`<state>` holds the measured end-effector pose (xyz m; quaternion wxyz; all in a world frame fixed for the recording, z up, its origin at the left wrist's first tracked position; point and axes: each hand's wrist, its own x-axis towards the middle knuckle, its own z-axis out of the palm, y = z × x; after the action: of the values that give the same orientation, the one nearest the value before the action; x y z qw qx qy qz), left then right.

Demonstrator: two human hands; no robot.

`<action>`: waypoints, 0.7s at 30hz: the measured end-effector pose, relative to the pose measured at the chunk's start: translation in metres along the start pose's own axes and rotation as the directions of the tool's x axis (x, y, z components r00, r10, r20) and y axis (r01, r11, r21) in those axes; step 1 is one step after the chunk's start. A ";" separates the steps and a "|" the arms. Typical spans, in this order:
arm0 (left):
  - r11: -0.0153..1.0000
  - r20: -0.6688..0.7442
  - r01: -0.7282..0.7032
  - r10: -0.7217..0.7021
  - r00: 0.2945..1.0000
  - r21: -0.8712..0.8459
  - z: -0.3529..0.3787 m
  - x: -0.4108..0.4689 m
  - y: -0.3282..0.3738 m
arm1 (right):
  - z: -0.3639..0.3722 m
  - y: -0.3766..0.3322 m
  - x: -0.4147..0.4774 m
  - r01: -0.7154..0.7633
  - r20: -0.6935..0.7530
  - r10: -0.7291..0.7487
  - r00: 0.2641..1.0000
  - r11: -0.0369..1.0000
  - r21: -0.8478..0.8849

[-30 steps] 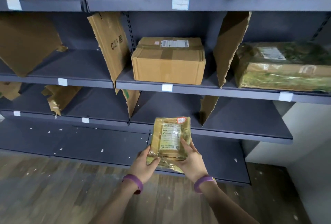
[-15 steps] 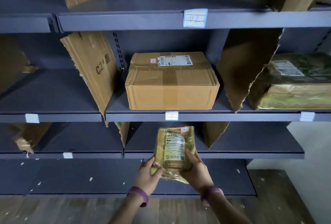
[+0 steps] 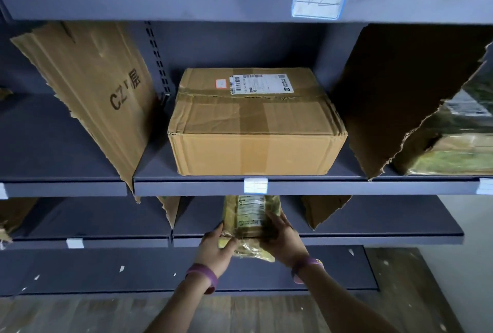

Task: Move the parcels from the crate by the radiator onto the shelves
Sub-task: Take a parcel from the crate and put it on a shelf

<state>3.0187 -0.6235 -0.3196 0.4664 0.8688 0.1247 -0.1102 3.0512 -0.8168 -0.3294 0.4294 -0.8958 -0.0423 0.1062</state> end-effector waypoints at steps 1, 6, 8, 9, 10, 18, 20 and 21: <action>1.000 -0.003 -0.001 0.001 1.000 0.008 0.001 0.001 -0.002 | 0.001 0.001 0.003 -0.006 0.006 0.006 1.000 1.000 -0.024; 0.997 -0.007 0.029 -0.028 1.000 0.067 0.004 0.013 -0.007 | 0.004 0.002 0.023 0.020 0.045 -0.015 0.999 0.993 -0.115; 0.997 -0.001 0.024 -0.024 1.000 0.070 0.004 0.020 -0.006 | 0.004 -0.001 0.029 0.019 0.063 -0.009 0.998 0.988 -0.156; 0.997 0.008 0.020 -0.021 1.000 0.075 0.004 0.022 -0.007 | 0.004 -0.001 0.032 0.029 0.079 -0.016 0.997 0.985 -0.170; 0.996 0.021 0.020 -0.022 1.000 0.084 0.004 0.024 -0.007 | 0.005 0.000 0.034 0.039 0.099 -0.021 0.995 0.981 -0.191; 0.987 0.055 0.075 -0.084 0.995 0.142 0.010 0.002 -0.041 | 0.021 0.017 -0.010 -0.036 -0.014 0.034 0.999 0.983 -0.179; 0.983 0.025 0.064 -0.070 0.997 0.170 0.014 -0.010 -0.047 | 0.025 0.023 -0.031 -0.029 -0.115 0.013 0.993 0.990 -0.137; 0.977 0.026 0.047 -0.053 0.998 0.209 0.017 -0.017 -0.051 | 0.028 0.028 -0.042 -0.044 -0.153 0.021 0.988 0.988 -0.147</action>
<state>2.9855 -0.6125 -0.3635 0.3717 0.9077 0.1269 -0.1479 3.0036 -0.8196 -0.3616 0.3608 -0.9317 -0.0028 0.0417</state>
